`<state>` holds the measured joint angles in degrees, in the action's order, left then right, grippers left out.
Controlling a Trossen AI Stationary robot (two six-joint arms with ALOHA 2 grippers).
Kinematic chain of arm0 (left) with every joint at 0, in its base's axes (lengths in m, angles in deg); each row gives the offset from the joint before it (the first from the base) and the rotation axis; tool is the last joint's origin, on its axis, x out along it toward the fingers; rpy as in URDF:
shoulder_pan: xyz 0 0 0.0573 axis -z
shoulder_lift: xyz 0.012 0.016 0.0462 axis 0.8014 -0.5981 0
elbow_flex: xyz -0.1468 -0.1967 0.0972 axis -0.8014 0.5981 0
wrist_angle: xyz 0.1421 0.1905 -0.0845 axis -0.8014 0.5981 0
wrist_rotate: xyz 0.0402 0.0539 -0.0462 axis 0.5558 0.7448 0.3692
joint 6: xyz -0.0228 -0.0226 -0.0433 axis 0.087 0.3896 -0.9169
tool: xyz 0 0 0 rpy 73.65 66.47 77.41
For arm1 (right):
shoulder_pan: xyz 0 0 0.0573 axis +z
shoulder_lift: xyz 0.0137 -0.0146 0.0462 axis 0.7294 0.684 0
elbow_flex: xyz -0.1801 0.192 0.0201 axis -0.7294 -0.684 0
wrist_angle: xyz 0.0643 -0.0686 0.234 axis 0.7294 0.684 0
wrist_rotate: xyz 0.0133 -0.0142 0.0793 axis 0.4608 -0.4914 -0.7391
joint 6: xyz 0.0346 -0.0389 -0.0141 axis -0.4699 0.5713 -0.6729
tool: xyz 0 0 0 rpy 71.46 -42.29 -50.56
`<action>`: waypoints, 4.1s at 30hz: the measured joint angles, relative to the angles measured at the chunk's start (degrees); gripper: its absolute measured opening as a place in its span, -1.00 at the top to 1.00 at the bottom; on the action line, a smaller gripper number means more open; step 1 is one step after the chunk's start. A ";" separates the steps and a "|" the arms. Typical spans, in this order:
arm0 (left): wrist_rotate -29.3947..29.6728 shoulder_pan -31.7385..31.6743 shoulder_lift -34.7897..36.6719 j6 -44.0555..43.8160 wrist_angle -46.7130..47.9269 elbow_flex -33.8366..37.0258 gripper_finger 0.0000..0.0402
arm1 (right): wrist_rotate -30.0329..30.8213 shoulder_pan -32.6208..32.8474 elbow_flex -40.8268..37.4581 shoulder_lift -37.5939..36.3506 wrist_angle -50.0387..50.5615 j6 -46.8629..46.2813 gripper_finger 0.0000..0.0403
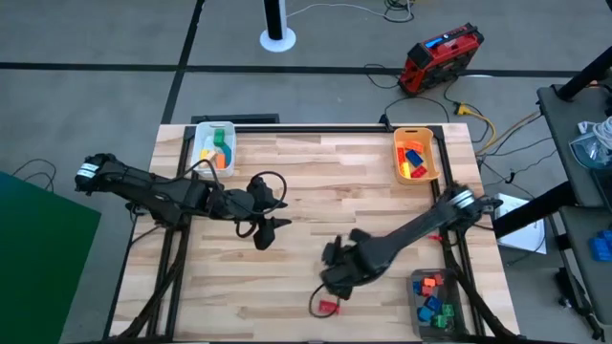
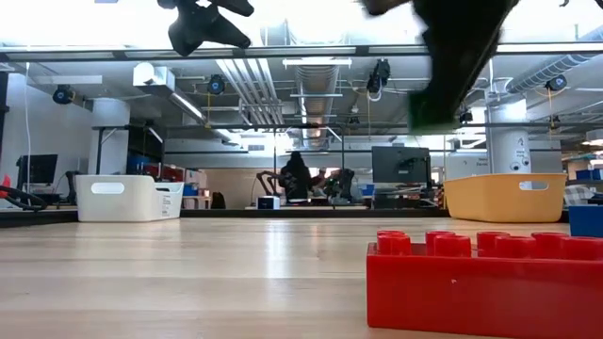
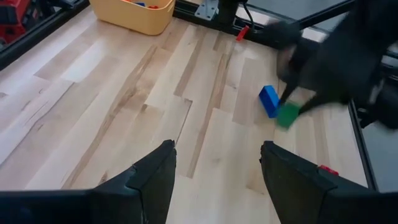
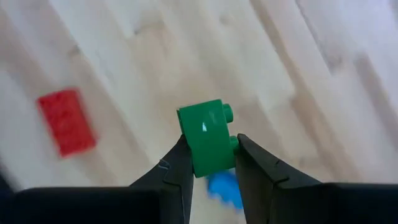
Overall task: Sort blocks by size
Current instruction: Put the small green game piece into the black bin, then put the big blue game piece into the yellow bin
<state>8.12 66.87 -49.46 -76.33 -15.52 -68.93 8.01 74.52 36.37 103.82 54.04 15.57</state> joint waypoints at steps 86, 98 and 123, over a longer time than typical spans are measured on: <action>1.51 0.07 -5.75 -7.06 11.52 -17.25 -0.05 | -7.17 5.00 -37.34 -21.02 -21.61 26.22 -0.39; 2.97 0.04 -5.86 -7.26 11.43 -17.18 -0.05 | -11.33 4.90 -36.23 -11.90 -23.79 29.29 -0.07; 3.02 0.06 -5.88 -7.41 11.43 -17.13 -0.05 | -10.36 -31.07 -26.71 -30.20 -10.38 13.51 0.59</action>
<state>11.14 66.94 -55.34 -83.74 -4.09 -86.06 -2.35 43.44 9.67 73.61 43.66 29.08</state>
